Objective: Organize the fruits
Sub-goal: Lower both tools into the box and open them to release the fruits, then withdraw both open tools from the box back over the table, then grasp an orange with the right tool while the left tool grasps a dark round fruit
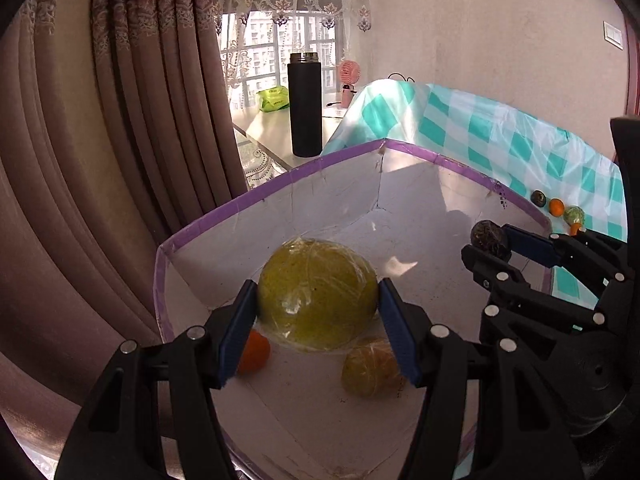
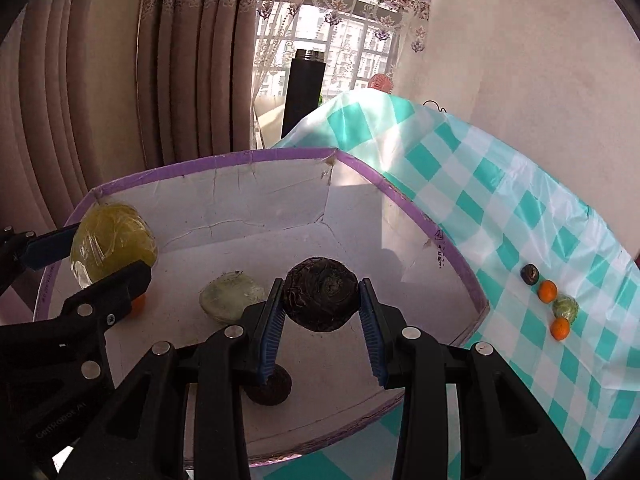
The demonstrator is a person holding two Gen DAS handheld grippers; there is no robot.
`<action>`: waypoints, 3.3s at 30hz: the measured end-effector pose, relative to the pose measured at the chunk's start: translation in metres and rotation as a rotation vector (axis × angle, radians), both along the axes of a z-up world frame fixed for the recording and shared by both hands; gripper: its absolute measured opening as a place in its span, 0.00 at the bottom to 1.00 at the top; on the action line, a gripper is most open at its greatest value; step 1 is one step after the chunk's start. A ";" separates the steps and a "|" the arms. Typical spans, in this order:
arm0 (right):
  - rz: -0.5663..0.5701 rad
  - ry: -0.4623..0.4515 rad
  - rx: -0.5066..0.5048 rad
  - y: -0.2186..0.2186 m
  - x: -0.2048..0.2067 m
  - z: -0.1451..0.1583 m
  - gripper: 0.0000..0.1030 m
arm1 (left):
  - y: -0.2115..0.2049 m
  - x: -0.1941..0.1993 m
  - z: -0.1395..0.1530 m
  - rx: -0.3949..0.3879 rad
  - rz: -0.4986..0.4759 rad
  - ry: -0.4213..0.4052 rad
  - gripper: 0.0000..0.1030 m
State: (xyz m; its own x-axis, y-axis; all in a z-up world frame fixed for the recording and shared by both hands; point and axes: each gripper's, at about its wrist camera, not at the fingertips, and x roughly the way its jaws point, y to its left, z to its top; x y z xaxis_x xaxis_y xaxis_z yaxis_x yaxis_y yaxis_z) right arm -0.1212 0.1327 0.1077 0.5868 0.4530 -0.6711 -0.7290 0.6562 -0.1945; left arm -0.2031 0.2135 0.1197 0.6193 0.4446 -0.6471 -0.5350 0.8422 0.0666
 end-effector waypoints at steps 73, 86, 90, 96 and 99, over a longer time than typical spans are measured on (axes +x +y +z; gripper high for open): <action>-0.759 0.185 0.348 -0.321 0.207 -0.081 0.79 | -0.208 0.209 -0.101 -0.359 -0.593 0.007 0.98; -0.687 0.262 0.306 -0.282 0.291 -0.087 0.58 | -0.218 0.251 -0.105 -0.349 -0.601 0.069 0.98; -0.672 0.261 0.231 -0.270 0.300 -0.090 0.48 | -0.216 0.268 -0.106 -0.366 -0.576 0.061 0.98; -0.660 0.303 0.340 -0.286 0.304 -0.091 0.33 | -0.217 0.300 -0.104 -0.366 -0.522 0.055 0.98; -0.739 0.342 0.557 -0.327 0.305 -0.094 0.33 | -0.215 0.316 -0.102 -0.368 -0.489 0.037 0.98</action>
State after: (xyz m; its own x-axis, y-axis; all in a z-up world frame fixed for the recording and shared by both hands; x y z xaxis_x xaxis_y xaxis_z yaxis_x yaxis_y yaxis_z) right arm 0.1837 -0.1947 0.0138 0.6637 0.3533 -0.6593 -0.0580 0.9031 0.4255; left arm 0.1133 -0.0011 0.0173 0.6692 -0.1421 -0.7294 -0.0838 0.9608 -0.2641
